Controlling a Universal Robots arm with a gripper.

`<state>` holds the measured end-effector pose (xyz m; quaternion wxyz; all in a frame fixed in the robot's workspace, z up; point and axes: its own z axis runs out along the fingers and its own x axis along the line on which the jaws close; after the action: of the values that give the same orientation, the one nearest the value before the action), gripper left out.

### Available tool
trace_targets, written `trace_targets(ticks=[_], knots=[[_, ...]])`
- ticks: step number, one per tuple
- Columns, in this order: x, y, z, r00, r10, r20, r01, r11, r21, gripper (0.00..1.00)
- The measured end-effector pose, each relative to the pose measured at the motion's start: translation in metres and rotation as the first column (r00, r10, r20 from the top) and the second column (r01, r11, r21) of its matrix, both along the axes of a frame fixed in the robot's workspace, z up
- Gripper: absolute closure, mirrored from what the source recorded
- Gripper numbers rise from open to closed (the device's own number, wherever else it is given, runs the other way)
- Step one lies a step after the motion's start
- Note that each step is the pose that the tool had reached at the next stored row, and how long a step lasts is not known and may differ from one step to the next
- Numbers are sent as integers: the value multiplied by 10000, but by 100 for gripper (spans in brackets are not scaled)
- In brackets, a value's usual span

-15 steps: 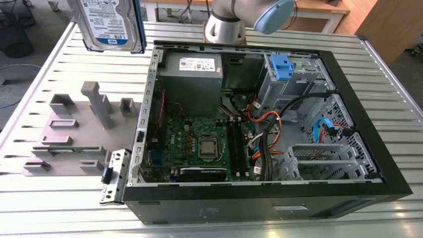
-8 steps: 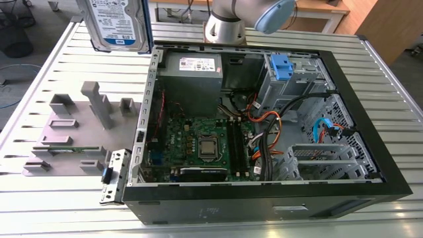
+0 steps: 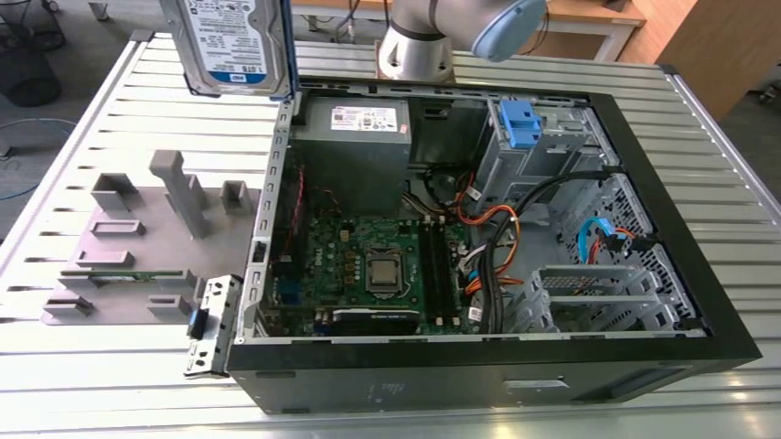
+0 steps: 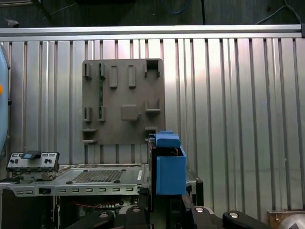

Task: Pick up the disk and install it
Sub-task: 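Pick up the disk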

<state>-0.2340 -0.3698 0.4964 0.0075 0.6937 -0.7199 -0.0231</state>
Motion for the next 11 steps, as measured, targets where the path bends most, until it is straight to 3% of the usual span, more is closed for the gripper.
trace_targets(ticks=[11], knots=[[214,0,0,10000,0,0,0,10000,0,65]])
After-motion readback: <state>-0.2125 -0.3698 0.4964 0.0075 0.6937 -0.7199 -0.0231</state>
